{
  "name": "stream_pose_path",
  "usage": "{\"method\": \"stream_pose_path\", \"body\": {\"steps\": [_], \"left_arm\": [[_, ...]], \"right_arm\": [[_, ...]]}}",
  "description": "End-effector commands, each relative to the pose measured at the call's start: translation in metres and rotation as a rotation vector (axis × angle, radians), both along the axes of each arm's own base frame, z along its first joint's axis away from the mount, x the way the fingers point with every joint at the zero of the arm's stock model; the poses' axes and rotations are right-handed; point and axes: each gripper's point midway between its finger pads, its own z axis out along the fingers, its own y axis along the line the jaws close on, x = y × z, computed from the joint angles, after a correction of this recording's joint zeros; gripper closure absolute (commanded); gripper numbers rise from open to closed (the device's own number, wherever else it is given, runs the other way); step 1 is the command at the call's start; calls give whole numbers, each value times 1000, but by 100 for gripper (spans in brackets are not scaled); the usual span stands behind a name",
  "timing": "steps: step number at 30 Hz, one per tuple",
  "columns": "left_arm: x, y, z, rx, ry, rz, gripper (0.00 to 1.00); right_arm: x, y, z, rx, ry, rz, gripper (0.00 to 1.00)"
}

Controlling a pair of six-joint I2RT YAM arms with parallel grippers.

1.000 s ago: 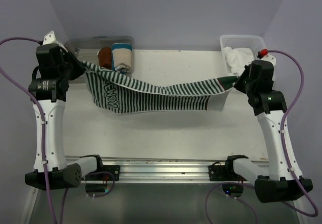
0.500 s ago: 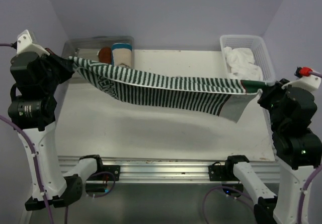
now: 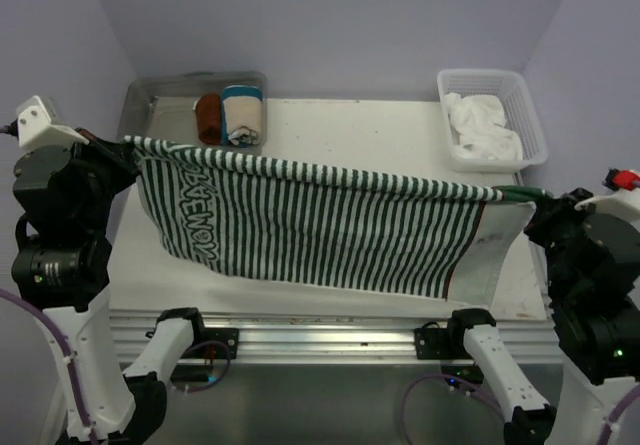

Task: Roll the towels
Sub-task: Flatten the towel, then fold the towel

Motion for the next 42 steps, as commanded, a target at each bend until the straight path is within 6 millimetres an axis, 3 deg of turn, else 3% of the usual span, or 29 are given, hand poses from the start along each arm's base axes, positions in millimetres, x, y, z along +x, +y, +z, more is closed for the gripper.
{"method": "stream_pose_path", "body": {"steps": [1, 2, 3, 5, 6, 7, 8, 10, 11, 14, 18, 25, 34, 39, 42], "left_arm": [[32, 10, -53, -6, 142, 36, 100], [41, 7, -67, -24, 165, 18, 100], [56, 6, -98, -50, 221, 11, 100], [70, 1, -129, -84, 281, -9, 100], [74, 1, -161, -109, 347, 0, 100], [84, 2, -176, -118, 366, 3, 100], [85, 2, -203, -135, 419, 14, 100], [94, 4, -233, -152, 484, 26, 100], [95, 3, -251, -166, 527, 31, 100], [111, 1, -292, -197, 632, 24, 100], [131, 1, -313, -208, 678, 16, 100], [161, 0, -330, -222, 723, -1, 100], [181, -2, -340, -213, 733, -44, 100], [189, -5, -336, -210, 729, -73, 100], [192, -3, -329, -206, 714, -75, 100]], "right_arm": [[37, 6, -35, 5, 113, 18, 100], [53, 8, -49, 10, 137, 18, 100], [62, 10, -58, 27, 151, 16, 100], [90, 15, -88, 38, 216, 24, 100], [98, 17, -99, 48, 238, 28, 100], [107, 18, -110, 59, 256, 24, 100], [125, 21, -138, 63, 305, 26, 100], [141, 21, -164, 78, 359, 10, 100], [158, 22, -191, 78, 408, 1, 100], [186, 23, -230, 84, 495, -23, 100], [215, 19, -245, 57, 537, -50, 100], [251, 11, -236, 14, 544, -64, 100], [266, 5, -236, 18, 556, -42, 100], [273, 3, -238, 41, 562, -29, 100], [275, -8, -233, 54, 552, -43, 100]]}}
